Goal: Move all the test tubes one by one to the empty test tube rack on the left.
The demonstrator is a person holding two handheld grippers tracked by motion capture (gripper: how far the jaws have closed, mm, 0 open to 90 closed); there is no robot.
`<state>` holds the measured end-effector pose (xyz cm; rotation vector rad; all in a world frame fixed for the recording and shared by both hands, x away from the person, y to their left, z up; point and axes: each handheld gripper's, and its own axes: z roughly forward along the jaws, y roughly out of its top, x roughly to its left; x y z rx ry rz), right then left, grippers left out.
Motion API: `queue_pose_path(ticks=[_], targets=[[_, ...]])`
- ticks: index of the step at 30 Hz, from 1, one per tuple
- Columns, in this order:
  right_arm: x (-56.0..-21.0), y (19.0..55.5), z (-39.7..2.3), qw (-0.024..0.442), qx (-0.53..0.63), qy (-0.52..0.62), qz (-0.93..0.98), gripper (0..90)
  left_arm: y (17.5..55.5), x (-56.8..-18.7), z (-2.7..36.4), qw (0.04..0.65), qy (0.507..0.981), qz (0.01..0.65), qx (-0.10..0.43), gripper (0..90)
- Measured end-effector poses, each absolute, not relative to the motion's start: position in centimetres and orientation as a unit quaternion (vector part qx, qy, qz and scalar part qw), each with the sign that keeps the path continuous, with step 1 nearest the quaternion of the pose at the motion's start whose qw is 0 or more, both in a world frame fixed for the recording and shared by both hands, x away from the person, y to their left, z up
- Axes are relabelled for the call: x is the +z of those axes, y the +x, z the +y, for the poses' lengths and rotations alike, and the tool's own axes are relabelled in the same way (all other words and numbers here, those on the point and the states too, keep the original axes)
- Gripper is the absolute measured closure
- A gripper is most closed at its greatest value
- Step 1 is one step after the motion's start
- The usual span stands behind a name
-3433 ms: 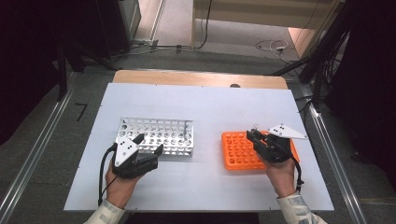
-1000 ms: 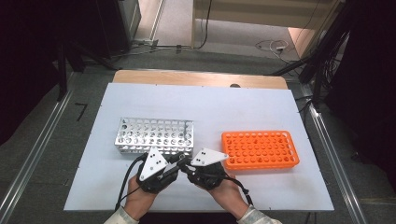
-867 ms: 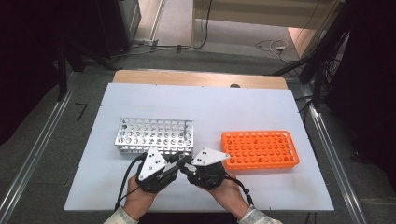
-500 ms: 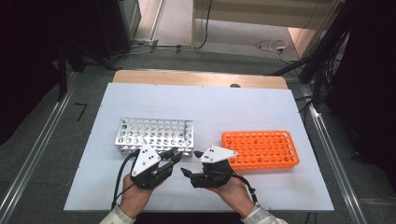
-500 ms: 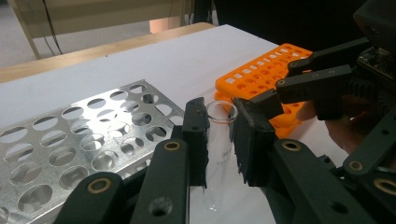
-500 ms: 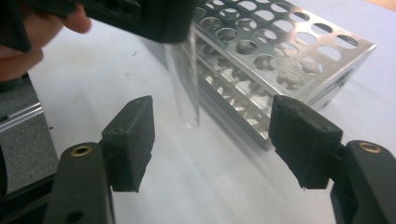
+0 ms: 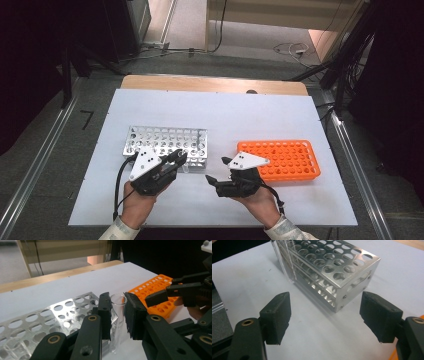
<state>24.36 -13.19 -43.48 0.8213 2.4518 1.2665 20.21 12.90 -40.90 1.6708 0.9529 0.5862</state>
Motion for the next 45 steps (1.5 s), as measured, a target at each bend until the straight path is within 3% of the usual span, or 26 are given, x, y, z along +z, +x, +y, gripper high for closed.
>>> queue_pose_path(ticks=[16, 23, 45], targets=[[-43.3, 24.9, -14.3, 0.138, 0.436, 0.299, 0.838, 23.7, 21.9, -39.7, 16.2, 0.527, 0.663, 0.44, 0.299, 75.1], [-43.4, 25.0, -14.3, 0.138, 0.434, 0.302, 0.837, 23.8, 22.7, -40.4, 17.0, 0.503, 0.662, 0.453, 0.324, 75.1], [-43.5, 24.9, -14.4, 0.14, 0.431, 0.303, 0.839, 23.9, 23.6, -43.3, 16.5, 0.456, 0.685, 0.461, 0.333, 74.8]])
